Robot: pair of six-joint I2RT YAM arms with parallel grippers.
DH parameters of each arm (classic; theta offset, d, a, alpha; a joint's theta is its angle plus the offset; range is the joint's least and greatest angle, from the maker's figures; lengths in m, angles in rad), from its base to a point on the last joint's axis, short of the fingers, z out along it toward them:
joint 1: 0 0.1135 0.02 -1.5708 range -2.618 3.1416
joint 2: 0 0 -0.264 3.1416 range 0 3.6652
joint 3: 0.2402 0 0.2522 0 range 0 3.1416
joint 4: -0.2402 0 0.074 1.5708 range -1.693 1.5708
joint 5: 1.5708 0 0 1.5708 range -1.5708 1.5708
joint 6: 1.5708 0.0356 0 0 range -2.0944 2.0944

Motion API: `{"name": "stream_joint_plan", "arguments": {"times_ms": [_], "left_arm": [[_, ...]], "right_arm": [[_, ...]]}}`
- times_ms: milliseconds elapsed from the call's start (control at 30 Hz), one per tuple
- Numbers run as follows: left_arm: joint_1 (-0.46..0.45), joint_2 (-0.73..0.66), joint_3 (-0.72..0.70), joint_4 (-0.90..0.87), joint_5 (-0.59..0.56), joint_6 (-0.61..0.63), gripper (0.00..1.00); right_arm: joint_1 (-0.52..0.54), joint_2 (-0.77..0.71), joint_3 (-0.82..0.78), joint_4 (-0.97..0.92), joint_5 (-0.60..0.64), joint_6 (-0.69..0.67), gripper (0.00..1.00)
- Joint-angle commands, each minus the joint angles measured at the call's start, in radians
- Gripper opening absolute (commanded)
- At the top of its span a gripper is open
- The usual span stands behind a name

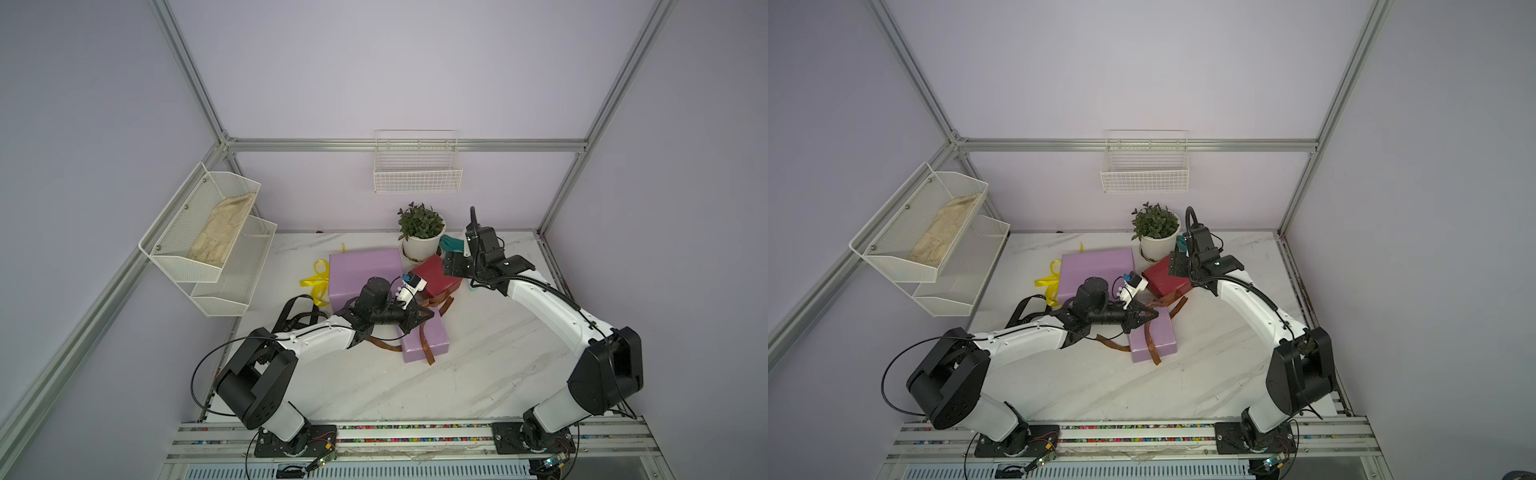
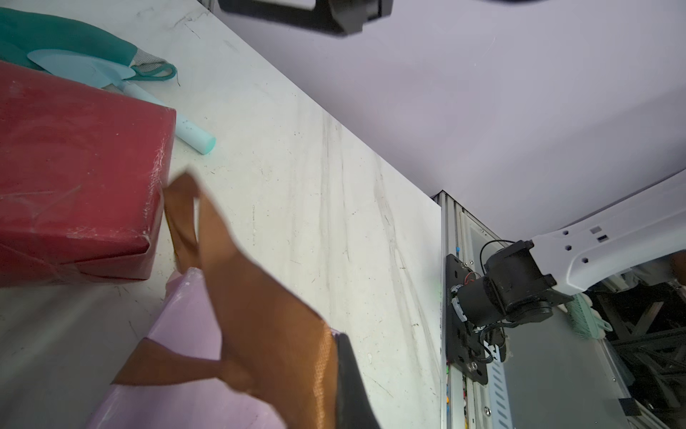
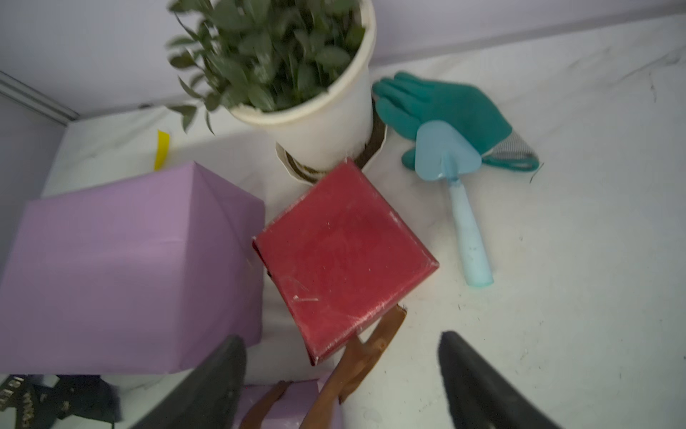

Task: Untie the ribbon bows on the gift boxes
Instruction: Pull the ribbon from the gift box.

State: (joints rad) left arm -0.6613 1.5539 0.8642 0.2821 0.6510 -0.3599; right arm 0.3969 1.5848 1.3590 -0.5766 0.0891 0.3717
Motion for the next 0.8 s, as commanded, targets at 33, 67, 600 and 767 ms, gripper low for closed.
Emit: {"name": "stream_joint_plan", "arguments": {"times_ms": [33,67,600,767], "left_arm": [[0.006,0.021,0.060,0.020,0.055,-0.132,0.00],[0.005,0.034,0.070,0.019,0.062,-0.156,0.00],[-0.001,0.023,0.063,0.138,0.031,-0.425,0.00],[-0.008,0.007,0.051,0.190,0.024,-0.482,0.00]], "right_arm": [[0.000,-0.152,-0.091,-0.062,-0.053,-0.014,0.97],[0.000,-0.200,-0.133,-0.062,-0.059,-0.007,0.97],[0.002,-0.360,-0.635,0.340,-0.543,0.099,0.90],[0.008,-0.272,-0.652,0.410,-0.572,0.084,0.88]]}}
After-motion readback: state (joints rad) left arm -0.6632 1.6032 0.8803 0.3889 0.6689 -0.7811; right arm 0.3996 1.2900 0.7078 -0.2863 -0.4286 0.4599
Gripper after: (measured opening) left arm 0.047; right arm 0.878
